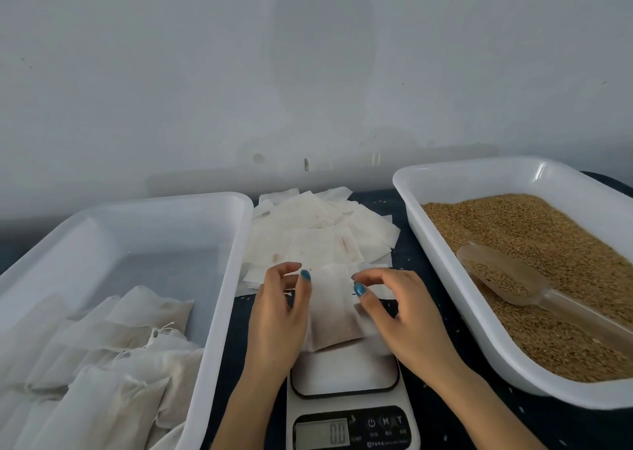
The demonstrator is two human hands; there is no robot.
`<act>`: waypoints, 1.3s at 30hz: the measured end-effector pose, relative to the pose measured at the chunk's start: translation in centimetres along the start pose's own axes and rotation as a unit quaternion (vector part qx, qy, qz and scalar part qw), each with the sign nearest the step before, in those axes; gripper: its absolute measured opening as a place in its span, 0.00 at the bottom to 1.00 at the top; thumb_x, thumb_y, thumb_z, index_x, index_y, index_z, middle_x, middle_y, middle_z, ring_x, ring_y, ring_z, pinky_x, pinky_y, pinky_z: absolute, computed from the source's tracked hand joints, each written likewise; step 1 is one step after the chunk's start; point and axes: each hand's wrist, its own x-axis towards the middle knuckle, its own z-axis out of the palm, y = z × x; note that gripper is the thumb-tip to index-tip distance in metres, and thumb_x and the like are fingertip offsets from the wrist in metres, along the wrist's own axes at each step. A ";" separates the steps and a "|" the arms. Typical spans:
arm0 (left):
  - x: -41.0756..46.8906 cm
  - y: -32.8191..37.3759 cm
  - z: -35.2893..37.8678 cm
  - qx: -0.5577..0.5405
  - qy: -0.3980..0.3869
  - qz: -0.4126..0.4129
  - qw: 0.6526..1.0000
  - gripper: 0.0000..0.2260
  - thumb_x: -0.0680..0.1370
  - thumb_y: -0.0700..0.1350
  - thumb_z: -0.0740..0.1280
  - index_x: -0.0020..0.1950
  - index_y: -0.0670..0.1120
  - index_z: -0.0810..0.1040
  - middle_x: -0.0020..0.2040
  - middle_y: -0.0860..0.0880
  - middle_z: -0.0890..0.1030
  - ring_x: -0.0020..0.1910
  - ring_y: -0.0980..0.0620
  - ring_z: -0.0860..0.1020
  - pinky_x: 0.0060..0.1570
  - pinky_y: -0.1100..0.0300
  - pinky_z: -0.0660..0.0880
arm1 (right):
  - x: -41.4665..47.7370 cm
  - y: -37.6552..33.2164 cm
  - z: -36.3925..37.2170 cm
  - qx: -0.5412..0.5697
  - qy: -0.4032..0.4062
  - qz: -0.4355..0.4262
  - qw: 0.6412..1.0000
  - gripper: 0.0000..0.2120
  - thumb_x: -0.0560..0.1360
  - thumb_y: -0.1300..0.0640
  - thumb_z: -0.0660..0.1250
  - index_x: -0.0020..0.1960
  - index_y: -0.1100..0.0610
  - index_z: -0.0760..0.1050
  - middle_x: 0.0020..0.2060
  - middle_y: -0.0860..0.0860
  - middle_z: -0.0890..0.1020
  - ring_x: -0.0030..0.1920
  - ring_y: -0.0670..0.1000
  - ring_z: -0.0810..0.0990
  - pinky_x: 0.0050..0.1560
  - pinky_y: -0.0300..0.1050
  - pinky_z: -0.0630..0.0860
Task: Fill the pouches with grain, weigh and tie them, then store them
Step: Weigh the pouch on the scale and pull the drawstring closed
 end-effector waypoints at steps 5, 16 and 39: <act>0.1 -0.7 0.1 0.039 0.022 0.023 0.999 0.13 0.80 0.57 0.58 0.63 0.56 0.69 0.58 0.56 0.78 0.50 0.59 0.78 0.48 0.64 0.74 | -0.1 0.4 0.0 0.012 0.019 0.012 1.000 0.12 0.77 0.46 0.62 0.59 0.44 0.77 0.51 0.34 0.79 0.59 0.38 0.73 0.56 0.28 0.67; 0.2 -0.6 -0.5 0.068 0.069 0.058 0.994 0.11 0.82 0.52 0.58 0.61 0.51 0.71 0.61 0.53 0.77 0.55 0.56 0.78 0.54 0.55 0.76 | -0.1 0.5 -0.3 0.017 0.037 0.024 0.999 0.14 0.77 0.45 0.58 0.58 0.44 0.76 0.50 0.37 0.81 0.58 0.39 0.74 0.53 0.34 0.71; -1.5 4.0 -1.1 -0.014 0.092 0.140 0.986 0.13 0.76 0.44 0.72 0.51 0.61 0.75 0.42 0.61 0.78 0.39 0.57 0.81 0.35 0.73 0.71 | 0.7 -1.7 1.1 0.062 -0.024 0.000 0.998 0.25 0.73 0.34 0.59 0.56 0.52 0.78 0.53 0.44 0.79 0.56 0.40 0.75 0.55 0.36 0.73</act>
